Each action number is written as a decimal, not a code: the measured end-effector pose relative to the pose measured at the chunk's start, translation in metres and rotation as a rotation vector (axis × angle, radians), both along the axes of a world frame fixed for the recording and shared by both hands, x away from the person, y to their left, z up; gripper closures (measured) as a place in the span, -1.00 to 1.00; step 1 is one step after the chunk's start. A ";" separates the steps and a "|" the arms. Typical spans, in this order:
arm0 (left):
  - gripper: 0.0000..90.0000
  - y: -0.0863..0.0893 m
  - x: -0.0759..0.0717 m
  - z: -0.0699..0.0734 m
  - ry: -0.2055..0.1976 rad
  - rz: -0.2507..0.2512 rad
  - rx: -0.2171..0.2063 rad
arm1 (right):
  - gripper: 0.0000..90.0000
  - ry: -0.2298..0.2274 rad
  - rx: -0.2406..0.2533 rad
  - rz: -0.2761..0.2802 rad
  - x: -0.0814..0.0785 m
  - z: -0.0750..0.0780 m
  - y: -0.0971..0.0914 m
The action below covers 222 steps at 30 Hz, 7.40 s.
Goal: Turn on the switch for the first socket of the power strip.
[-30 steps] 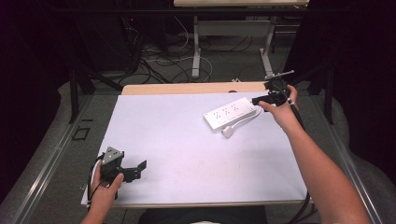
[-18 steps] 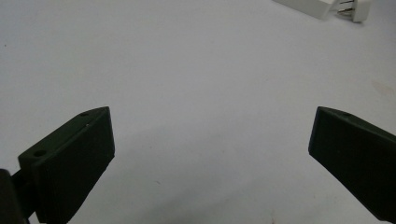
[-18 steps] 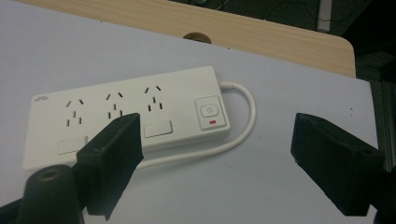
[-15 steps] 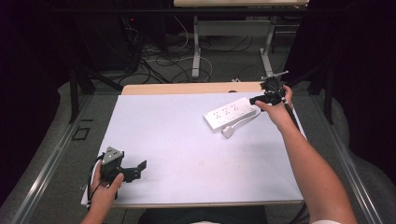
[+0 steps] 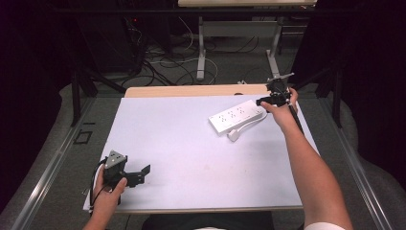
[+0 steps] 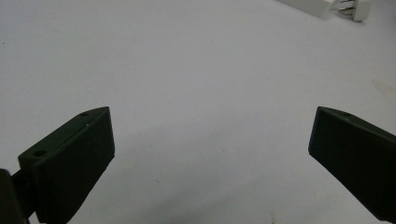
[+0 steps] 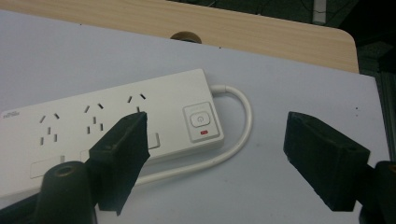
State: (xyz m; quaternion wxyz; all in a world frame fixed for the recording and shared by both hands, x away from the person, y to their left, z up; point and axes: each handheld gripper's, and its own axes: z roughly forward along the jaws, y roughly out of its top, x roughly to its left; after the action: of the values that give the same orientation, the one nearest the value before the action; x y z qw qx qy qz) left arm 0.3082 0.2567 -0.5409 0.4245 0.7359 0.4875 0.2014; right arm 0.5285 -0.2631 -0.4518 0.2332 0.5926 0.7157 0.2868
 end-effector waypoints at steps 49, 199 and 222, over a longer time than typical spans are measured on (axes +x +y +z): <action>-1.00 0.001 0.001 -0.001 0.010 -0.003 0.002 | 0.48 0.087 0.049 0.154 0.026 -0.048 0.024; -0.99 0.000 0.002 -0.001 0.014 -0.003 0.015 | -0.27 -0.017 0.066 0.392 -0.090 0.016 0.043; -0.99 0.000 0.001 -0.001 0.020 0.000 0.016 | -1.00 -0.131 0.106 0.388 -0.160 -0.003 0.031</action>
State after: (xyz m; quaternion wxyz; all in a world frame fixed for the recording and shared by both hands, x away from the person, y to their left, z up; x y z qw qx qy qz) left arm 0.3092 0.2569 -0.5416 0.4139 0.7411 0.4901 0.1980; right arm 0.3687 -0.2323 -0.4552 0.1882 0.4351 0.7835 0.4017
